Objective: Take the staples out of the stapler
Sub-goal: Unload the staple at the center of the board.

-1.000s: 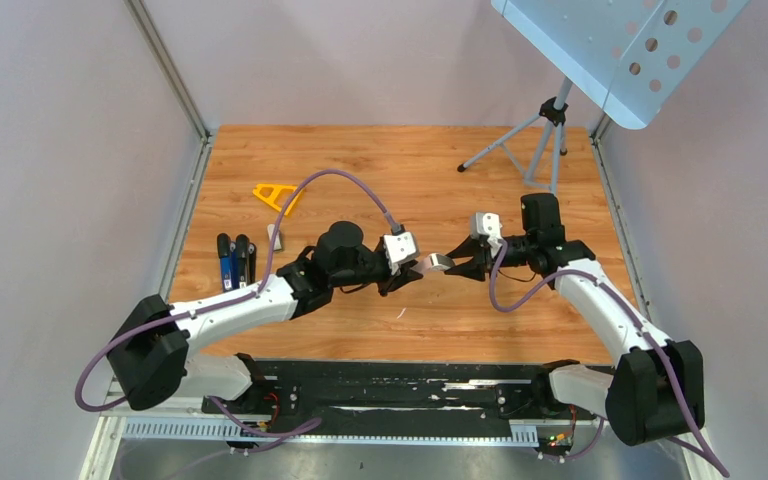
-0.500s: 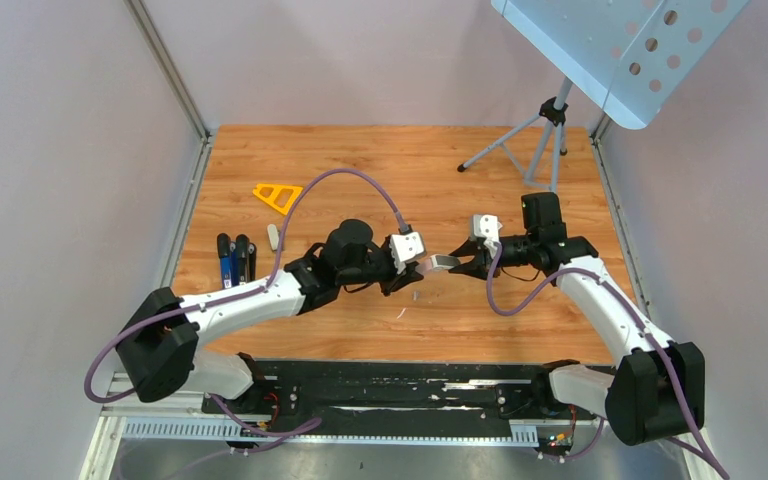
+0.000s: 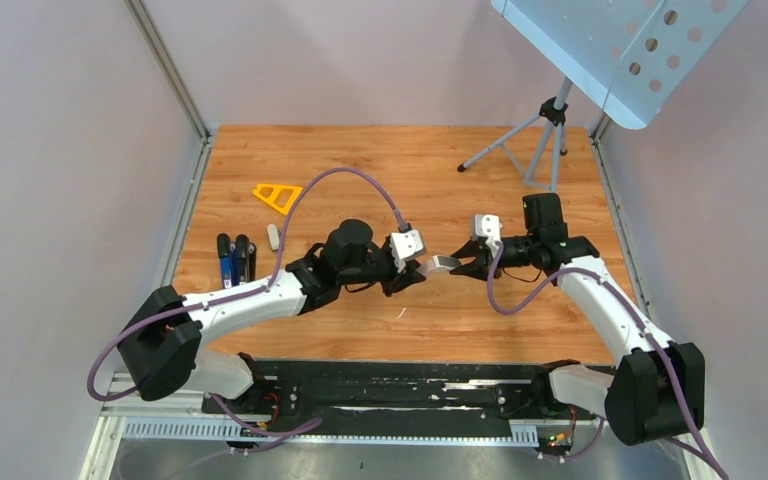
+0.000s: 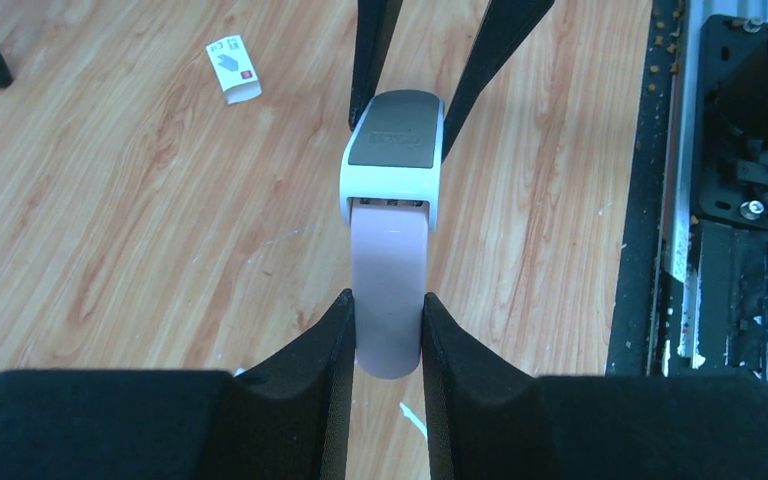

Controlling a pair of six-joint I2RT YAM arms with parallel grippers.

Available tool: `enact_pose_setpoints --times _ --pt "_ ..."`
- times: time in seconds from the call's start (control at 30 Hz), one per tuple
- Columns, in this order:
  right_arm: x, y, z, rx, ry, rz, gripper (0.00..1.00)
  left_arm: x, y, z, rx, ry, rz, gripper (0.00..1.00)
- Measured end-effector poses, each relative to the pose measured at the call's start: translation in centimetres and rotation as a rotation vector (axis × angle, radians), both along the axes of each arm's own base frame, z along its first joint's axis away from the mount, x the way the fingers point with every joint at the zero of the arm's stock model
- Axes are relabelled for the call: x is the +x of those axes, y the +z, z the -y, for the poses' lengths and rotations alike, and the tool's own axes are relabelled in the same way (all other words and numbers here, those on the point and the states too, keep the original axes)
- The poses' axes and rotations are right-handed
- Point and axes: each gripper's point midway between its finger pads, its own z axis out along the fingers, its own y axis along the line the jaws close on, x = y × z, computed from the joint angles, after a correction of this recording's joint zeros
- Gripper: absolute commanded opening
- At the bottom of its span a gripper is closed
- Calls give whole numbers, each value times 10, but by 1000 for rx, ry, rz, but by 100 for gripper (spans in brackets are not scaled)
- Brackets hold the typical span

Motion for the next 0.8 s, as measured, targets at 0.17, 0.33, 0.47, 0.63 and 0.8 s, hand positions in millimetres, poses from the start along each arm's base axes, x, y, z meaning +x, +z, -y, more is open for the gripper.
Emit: enact_pose_setpoints --times 0.17,0.33,0.47,0.63,0.8 --pt "-4 0 -2 29 -2 -47 7 -5 2 5 -66 -10 -36 0" --pt "-11 -4 -6 73 -8 -132 12 -8 9 12 -138 -18 -73 0" --pt "-16 -1 -13 106 8 -177 21 -9 20 20 -206 -32 -91 0" --pt "-17 2 -17 129 6 -204 50 -11 24 24 -255 -33 -120 0" --pt "-22 7 -22 150 30 -226 77 -9 23 23 -276 -10 -142 0"
